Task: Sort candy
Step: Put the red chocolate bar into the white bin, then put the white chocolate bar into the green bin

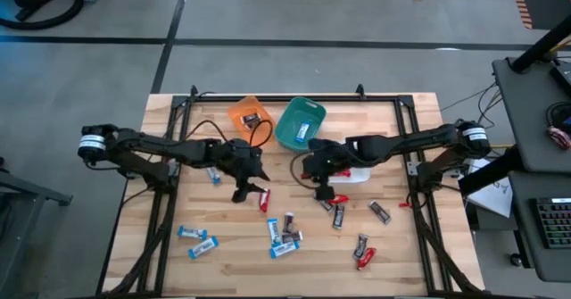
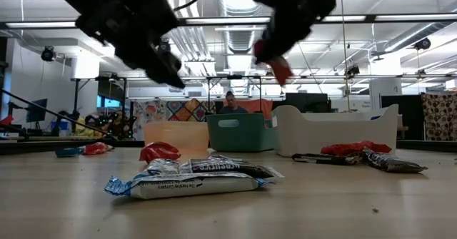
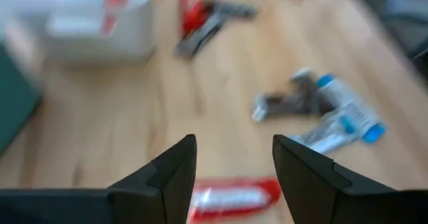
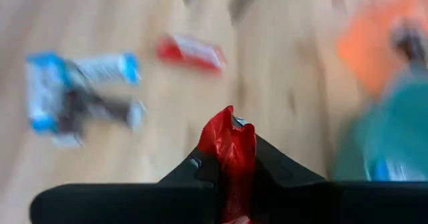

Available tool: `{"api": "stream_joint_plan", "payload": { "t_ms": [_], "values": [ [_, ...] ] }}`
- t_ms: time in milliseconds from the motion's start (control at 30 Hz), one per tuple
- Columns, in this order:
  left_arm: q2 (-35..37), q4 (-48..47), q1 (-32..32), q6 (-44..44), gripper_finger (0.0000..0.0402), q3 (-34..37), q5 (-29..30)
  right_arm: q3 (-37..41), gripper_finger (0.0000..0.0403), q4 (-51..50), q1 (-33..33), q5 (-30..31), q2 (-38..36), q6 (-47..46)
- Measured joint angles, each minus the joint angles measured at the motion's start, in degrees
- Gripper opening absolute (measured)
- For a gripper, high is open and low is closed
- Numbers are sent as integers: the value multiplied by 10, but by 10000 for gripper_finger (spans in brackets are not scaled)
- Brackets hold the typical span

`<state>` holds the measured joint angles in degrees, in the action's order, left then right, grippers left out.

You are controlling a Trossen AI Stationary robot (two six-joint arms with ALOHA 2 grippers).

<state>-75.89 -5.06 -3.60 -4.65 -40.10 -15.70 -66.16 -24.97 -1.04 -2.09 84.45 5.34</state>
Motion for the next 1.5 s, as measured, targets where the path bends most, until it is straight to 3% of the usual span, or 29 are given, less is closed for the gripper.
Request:
{"api": "stream_joint_plan", "payload": {
  "t_ms": [133, 300, 900, 1000, 1267, 1367, 1500],
  "values": [
    [16, -80, -1, 36, 180, 1, 59, -15, 33, -134, 0, 63, -14, -50],
    [17, -151, 0, 77, 180, 1, 74, -7, 33, -237, 14, 102, -16, -110],
    [15, -313, 0, 177, 179, 1, 99, 53, 36, -234, 65, 111, -11, -114],
    [15, -341, -1, 196, 173, -1, 113, 53, 56, -226, 70, 107, -11, -115],
    [16, -379, -3, 237, 160, -20, 122, 52, 154, -220, 78, 107, -12, -113],
    [16, -441, -4, 241, 157, -41, 124, 47, 177, -219, 77, 107, -16, -111],
    [16, -538, -8, 233, 157, -83, 182, 43, 192, -214, 77, 107, -19, -103]
  ]
}}
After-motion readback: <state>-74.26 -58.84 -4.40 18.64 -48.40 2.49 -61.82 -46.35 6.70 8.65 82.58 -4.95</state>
